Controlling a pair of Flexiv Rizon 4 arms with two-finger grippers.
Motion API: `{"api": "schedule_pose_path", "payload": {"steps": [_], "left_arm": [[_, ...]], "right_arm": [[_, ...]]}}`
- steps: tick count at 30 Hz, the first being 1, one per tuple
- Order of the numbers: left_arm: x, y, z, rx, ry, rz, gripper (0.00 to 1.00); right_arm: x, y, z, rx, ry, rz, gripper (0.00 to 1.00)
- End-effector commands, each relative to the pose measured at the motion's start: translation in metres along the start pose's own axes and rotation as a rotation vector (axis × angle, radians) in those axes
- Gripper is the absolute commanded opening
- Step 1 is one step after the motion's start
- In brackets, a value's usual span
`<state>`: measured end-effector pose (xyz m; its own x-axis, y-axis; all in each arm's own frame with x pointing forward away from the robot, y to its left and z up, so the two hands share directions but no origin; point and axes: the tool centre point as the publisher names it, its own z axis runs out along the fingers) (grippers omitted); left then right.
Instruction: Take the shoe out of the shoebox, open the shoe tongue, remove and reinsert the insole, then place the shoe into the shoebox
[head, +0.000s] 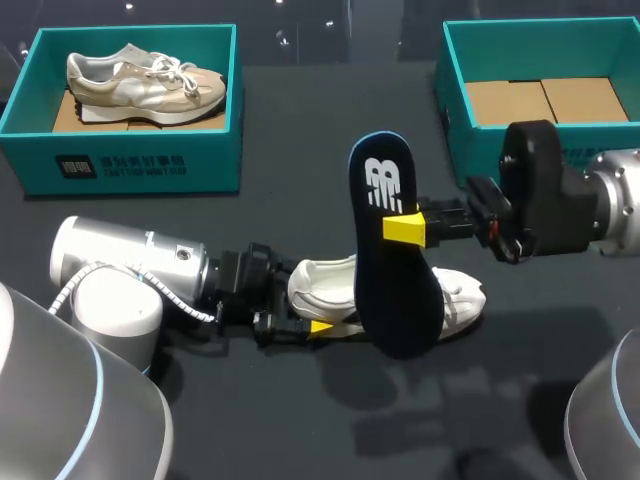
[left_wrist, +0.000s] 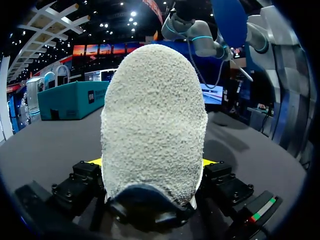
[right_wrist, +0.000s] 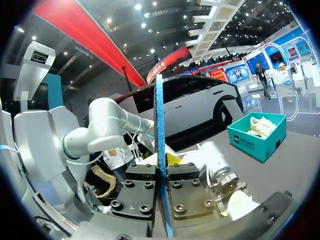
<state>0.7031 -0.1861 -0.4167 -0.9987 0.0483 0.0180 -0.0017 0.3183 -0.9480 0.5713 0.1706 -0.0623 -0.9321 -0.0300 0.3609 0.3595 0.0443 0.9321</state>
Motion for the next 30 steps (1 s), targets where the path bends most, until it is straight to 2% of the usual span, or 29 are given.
{"api": "schedule_pose_path", "payload": {"steps": [1, 11, 16, 30], "left_arm": [[0.006, -0.002, -0.005, -0.032, -0.001, 0.004, 1.0], [0.002, 0.002, -0.025, -0.173, -0.046, 0.018, 1.0], [-0.007, 0.004, -0.044, -0.31, -0.048, -0.072, 1.0], [-0.007, 0.004, -0.044, -0.31, -0.048, -0.072, 1.0]], "right_arm": [[0.002, -0.001, 0.0, -0.001, -0.004, 0.0, 0.0], [0.002, -0.001, 0.0, -0.001, -0.004, 0.0, 0.0], [0.002, -0.001, 0.0, -0.001, -0.004, 0.0, 0.0], [0.002, -0.001, 0.0, -0.001, -0.004, 0.0, 0.0]]}}
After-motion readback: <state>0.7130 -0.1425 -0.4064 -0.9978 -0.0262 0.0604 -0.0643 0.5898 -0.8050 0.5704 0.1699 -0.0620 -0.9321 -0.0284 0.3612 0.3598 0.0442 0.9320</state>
